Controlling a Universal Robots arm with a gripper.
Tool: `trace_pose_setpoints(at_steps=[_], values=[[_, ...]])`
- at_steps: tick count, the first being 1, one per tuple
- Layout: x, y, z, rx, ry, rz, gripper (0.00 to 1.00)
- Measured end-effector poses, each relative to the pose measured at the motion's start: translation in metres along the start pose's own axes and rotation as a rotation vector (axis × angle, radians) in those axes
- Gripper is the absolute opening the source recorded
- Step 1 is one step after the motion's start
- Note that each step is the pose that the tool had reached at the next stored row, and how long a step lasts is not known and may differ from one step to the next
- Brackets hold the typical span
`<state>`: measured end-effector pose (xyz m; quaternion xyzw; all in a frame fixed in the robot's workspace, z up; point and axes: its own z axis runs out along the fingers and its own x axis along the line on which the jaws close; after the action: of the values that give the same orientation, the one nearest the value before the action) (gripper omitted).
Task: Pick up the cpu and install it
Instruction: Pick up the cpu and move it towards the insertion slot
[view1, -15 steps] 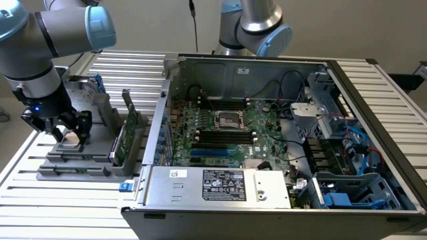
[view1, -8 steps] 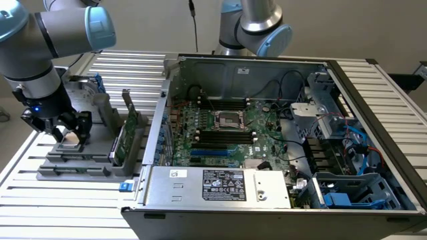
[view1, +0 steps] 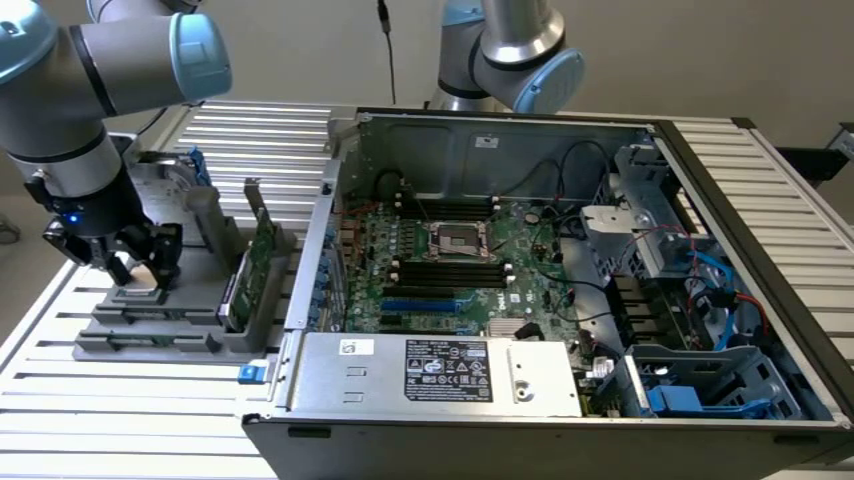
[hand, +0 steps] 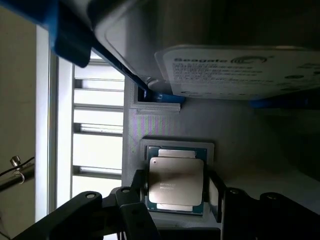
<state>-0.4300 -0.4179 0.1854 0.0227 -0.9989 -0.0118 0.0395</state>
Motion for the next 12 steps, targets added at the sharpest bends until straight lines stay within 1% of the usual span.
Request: trace_pose_setpoints(at_steps=[1, 2, 9, 12], values=[[0.0, 0.0, 0.0, -0.0001, 0.0, 0.0, 0.6], [0.0, 0.0, 0.0, 0.0, 0.0, 0.0, 0.54], [-0.0001, 0.0001, -0.0003, -0.0003, -0.0007, 0.0, 0.54], [0.0002, 0.0001, -0.0029, -0.0003, -0.0003, 0.0, 0.54]])
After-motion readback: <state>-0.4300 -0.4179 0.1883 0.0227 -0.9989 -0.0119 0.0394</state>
